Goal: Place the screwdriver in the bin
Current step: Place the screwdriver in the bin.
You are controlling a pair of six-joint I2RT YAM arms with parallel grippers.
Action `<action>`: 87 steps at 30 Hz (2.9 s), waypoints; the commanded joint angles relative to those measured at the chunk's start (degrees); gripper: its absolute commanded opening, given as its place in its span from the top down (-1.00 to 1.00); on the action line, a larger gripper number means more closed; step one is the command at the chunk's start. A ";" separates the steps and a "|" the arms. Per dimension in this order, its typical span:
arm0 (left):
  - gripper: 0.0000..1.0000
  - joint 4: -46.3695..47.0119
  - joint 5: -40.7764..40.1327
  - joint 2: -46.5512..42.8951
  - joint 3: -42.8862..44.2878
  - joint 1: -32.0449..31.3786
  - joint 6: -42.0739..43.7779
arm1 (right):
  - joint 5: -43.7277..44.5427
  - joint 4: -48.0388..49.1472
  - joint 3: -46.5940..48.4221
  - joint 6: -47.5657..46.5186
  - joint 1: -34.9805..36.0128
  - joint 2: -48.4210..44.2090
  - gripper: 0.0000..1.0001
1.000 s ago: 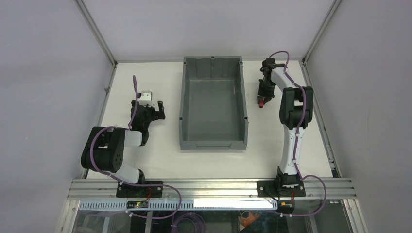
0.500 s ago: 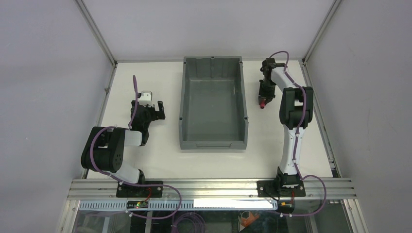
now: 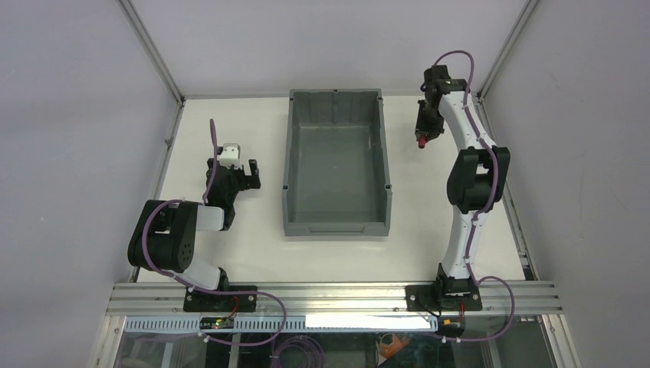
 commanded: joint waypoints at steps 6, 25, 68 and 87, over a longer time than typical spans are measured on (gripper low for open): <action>-0.98 1.56 0.88 -1.83 -0.33 0.60 -0.46 | -2.17 -5.16 8.08 -0.23 0.22 -7.19 0.75; -0.98 1.56 0.88 -1.83 -0.33 0.60 -0.44 | -9.50 -7.75 19.03 6.07 9.63 -10.90 0.71; -0.98 1.58 0.88 -1.86 -0.33 0.60 -0.46 | -2.35 5.09 3.57 21.84 31.30 4.63 0.66; -0.98 1.56 0.92 -1.84 -0.33 0.58 -0.43 | -1.30 5.99 4.15 23.22 31.30 13.30 0.55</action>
